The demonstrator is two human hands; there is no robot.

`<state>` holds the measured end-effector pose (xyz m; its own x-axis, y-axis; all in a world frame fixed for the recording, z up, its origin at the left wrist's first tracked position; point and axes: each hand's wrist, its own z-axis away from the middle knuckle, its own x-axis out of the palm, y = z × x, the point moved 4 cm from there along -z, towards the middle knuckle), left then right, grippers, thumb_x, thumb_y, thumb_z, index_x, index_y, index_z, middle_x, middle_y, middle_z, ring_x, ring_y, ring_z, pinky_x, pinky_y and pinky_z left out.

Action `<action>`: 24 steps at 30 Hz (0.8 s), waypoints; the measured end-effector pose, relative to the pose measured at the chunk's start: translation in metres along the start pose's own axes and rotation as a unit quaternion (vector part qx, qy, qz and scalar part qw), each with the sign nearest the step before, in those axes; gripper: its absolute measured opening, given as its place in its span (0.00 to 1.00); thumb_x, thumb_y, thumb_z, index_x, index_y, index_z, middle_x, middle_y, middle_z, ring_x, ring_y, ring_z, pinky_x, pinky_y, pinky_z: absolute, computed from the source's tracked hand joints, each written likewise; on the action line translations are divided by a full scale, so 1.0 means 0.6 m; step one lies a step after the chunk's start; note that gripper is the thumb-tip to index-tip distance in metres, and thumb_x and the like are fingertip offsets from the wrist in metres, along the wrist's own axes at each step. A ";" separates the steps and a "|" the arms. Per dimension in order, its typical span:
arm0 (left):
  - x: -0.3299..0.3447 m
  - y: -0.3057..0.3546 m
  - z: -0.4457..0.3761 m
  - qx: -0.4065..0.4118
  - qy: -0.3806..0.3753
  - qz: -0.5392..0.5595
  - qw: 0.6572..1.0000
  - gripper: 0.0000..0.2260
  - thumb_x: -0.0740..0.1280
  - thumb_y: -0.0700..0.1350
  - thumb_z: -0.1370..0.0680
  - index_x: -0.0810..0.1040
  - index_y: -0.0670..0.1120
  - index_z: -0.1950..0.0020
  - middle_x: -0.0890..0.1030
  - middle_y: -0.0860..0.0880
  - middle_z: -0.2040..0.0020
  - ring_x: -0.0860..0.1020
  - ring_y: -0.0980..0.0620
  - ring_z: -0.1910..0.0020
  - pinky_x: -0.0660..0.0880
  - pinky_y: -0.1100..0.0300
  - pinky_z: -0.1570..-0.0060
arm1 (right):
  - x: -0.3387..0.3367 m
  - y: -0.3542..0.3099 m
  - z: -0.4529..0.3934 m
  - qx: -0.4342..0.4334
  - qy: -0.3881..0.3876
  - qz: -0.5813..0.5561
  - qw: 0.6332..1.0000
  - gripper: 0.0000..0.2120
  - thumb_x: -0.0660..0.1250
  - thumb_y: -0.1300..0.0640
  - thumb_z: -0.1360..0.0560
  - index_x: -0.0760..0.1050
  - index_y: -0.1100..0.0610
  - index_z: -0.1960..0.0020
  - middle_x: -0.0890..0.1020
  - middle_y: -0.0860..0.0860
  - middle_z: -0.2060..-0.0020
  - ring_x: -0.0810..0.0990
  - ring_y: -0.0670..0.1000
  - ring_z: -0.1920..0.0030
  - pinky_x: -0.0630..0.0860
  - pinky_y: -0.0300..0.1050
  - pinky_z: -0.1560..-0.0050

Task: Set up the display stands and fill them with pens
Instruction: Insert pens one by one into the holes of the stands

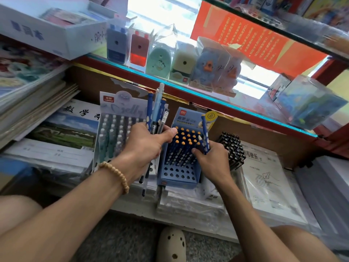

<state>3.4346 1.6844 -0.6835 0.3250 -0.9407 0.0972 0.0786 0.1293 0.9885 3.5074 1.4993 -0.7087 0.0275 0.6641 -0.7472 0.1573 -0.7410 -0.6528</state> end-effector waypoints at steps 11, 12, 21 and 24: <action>0.007 0.000 0.002 0.005 -0.022 -0.004 1.000 0.06 0.74 0.41 0.26 0.82 0.41 0.52 0.76 0.57 0.74 0.71 0.62 0.79 0.67 0.69 0.76 | -0.024 -0.034 0.027 -0.048 -0.050 -0.111 0.991 0.04 0.74 0.59 0.25 0.81 0.56 0.59 0.84 0.53 0.63 0.82 0.53 0.60 0.78 0.50 0.57; 0.010 0.002 0.004 0.009 -0.033 -0.005 0.999 0.06 0.74 0.41 0.26 0.82 0.40 0.52 0.77 0.57 0.74 0.71 0.63 0.79 0.67 0.70 0.76 | -0.018 -0.046 0.034 -0.067 -0.102 -0.113 0.986 0.05 0.73 0.59 0.25 0.81 0.55 0.60 0.84 0.52 0.64 0.82 0.53 0.61 0.79 0.52 0.56; 0.024 0.006 0.016 0.004 -0.079 -0.013 0.997 0.06 0.70 0.39 0.23 0.80 0.35 0.55 0.77 0.54 0.76 0.72 0.62 0.80 0.67 0.72 0.78 | -0.018 -0.062 0.066 -0.061 -0.264 -0.232 0.934 0.11 0.58 0.58 0.16 0.75 0.63 0.52 0.80 0.47 0.69 0.71 0.46 0.73 0.67 0.38 0.73; 0.010 0.003 0.005 -0.005 -0.036 -0.004 0.999 0.06 0.71 0.42 0.23 0.81 0.41 0.58 0.79 0.50 0.69 0.71 0.59 0.76 0.68 0.68 0.76 | -0.043 -0.040 0.057 -0.016 -0.235 -0.261 0.936 0.14 0.56 0.55 0.16 0.75 0.63 0.44 0.85 0.55 0.61 0.77 0.51 0.72 0.72 0.42 0.71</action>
<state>3.4338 1.6779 -0.6806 0.2567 -0.9615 0.0980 0.0906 0.1249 0.9880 3.4690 1.4965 -0.6779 -0.4983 0.8120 -0.3039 0.0573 -0.3189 -0.9461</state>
